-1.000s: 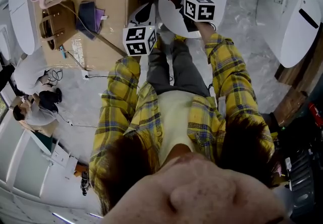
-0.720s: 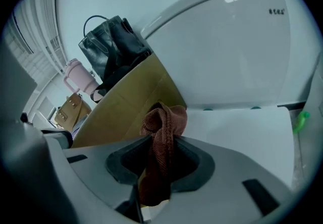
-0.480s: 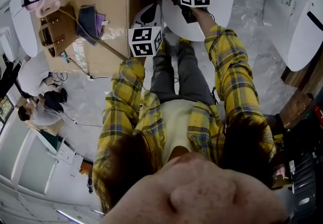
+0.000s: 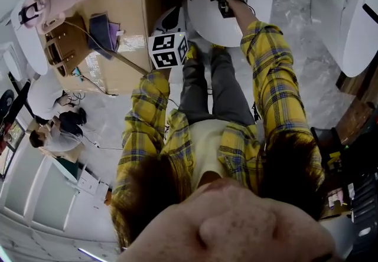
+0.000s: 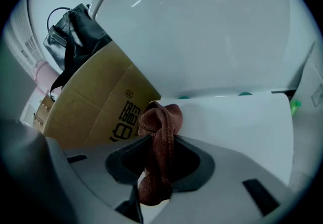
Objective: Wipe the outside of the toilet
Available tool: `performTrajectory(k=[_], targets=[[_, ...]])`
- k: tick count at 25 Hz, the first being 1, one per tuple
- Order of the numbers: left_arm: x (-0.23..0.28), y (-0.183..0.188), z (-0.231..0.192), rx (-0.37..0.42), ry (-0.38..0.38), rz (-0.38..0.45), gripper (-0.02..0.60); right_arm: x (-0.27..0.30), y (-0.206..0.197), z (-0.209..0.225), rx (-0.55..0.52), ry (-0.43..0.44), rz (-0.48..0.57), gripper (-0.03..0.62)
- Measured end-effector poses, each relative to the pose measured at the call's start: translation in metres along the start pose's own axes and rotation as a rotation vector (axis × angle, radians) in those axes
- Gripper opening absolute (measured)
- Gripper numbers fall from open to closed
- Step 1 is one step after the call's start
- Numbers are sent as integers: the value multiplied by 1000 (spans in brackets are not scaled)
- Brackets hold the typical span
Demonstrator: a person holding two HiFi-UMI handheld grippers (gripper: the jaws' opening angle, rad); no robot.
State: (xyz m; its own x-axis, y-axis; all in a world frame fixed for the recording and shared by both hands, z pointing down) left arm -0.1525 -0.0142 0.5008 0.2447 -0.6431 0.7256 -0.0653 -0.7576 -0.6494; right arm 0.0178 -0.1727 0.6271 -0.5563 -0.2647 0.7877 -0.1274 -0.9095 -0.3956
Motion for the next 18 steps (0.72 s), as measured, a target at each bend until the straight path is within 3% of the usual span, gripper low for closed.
performTrajectory(k=[18], targets=[[28, 4, 32, 82, -59, -12, 9, -81, -46, 112, -1, -237, -3, 126]])
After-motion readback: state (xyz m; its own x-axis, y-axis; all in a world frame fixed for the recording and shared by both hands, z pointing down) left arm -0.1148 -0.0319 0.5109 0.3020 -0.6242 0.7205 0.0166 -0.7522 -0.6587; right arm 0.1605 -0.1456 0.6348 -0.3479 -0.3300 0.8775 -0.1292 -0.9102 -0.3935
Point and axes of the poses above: the fingertips, and each gripper's own axes: x forward along the fingers, z to its right, y out of its top, the point moved 10 cm from there along -x, backward along the fingers, and after that the axes turned 3 degrees about -x, right-handed, at the moved point
